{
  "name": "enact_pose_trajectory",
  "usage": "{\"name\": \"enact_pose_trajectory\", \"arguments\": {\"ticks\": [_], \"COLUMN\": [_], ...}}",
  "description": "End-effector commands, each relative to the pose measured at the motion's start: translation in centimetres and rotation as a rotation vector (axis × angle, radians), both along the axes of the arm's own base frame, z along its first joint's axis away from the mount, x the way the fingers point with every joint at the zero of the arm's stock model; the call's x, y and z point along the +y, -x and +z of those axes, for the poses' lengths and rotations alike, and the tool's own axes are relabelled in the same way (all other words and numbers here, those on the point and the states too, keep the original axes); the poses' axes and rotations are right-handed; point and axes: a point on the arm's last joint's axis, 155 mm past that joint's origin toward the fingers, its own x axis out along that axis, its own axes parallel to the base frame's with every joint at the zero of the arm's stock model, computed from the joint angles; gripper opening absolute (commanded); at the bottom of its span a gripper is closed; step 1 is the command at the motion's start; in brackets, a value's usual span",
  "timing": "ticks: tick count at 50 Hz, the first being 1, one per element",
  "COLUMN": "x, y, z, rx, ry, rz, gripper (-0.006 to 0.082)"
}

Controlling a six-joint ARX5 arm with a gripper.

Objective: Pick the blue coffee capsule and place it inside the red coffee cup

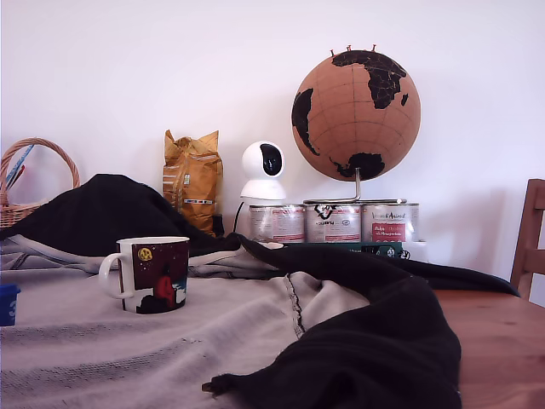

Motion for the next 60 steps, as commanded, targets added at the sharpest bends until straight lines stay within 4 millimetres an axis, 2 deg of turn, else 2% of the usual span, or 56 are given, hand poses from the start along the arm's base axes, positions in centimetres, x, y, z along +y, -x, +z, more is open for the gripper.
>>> {"name": "enact_pose_trajectory", "arguments": {"ticks": [1, 6, 12, 17, 22, 27, 30, 34, 41, 44, 47, 48, 50, 52, 60], "x": [-2.1, -2.1, -2.2, -2.8, -3.2, -3.3, -3.7, -3.9, -3.8, -3.8, -3.8, -3.8, -3.9, -3.9, -4.3], "y": [0.8, 0.7, 0.8, 0.8, 0.8, 0.7, 0.7, 0.5, -0.4, -0.8, -1.3, -2.1, -2.4, -2.6, -3.4], "z": [-2.5, -2.0, -2.4, -2.1, -0.7, 1.3, 1.7, 1.4, -0.9, -1.5, -1.8, -2.3, -3.0, -4.0, -7.2], "rx": [0.143, 0.124, 0.139, 0.133, 0.088, 0.012, -0.002, 0.017, 0.113, 0.138, 0.146, 0.165, 0.192, 0.228, 0.337], "ry": [-0.009, -0.009, -0.005, 0.053, 0.158, 0.202, 0.221, 0.235, 0.220, 0.183, 0.161, 0.161, 0.161, 0.156, 0.101], "rz": [-0.100, -0.100, -0.107, -0.133, -0.155, -0.169, -0.188, -0.196, -0.180, -0.178, -0.179, -0.177, -0.175, -0.173, -0.193], "gripper": [-0.0019, -0.0019, -0.0019, -0.0019, -0.0019, -0.0019, -0.0019, -0.0019, 0.0004, 0.0079, 0.0245, 0.0536, 0.0632, 0.0665, 0.0665]}}
